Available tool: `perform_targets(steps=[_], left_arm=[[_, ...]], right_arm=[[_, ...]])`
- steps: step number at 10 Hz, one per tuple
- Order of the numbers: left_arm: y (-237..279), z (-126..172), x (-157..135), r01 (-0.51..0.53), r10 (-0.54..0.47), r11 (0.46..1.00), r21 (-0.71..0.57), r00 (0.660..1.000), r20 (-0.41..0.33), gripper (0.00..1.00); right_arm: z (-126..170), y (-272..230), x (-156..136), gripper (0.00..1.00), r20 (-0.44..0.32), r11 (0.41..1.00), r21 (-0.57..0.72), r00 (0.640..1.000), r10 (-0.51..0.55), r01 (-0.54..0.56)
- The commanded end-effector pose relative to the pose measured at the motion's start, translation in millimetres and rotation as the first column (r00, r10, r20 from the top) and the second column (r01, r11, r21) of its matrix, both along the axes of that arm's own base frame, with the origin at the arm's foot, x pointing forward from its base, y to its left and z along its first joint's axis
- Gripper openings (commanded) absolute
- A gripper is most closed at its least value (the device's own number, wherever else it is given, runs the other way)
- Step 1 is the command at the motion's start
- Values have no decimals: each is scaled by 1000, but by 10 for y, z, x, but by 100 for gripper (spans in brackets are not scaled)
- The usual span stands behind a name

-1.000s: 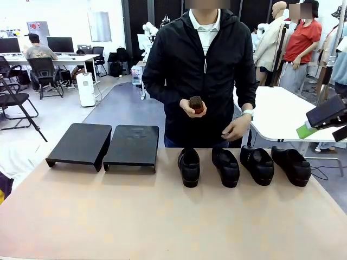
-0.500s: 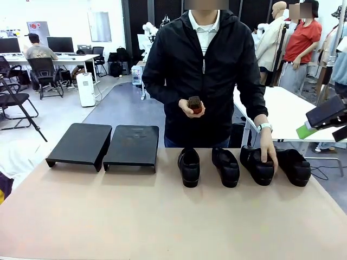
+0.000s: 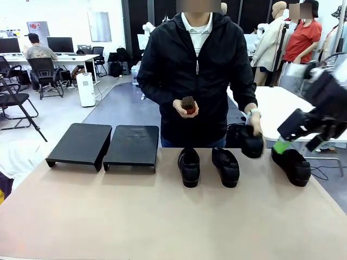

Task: Organize the shoes by placing them on the stand.
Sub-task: Pick up one Shoe and place it in the middle of the table.

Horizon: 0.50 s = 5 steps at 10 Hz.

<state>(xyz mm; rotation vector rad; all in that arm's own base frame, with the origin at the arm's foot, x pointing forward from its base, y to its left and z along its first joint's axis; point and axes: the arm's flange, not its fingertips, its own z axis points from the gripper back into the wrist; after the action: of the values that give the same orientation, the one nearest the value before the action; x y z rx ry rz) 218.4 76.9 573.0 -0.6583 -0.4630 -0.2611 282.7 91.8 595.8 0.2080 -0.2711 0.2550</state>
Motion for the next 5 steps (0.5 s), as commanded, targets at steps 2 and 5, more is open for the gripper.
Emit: perform_targets(steps=[2, 5], left_arm=[[30, 18, -3, 22, -22, 1000, -13, 1000, 10, 100], [30, 18, -3, 22, -22, 1000, -13, 1000, 10, 100]], right_arm=[[417, -286, 36, 100, -98, 995, 34, 990, 98, -95], [536, -1251, -956, 100, -158, 991, 130, 987, 25, -4]])
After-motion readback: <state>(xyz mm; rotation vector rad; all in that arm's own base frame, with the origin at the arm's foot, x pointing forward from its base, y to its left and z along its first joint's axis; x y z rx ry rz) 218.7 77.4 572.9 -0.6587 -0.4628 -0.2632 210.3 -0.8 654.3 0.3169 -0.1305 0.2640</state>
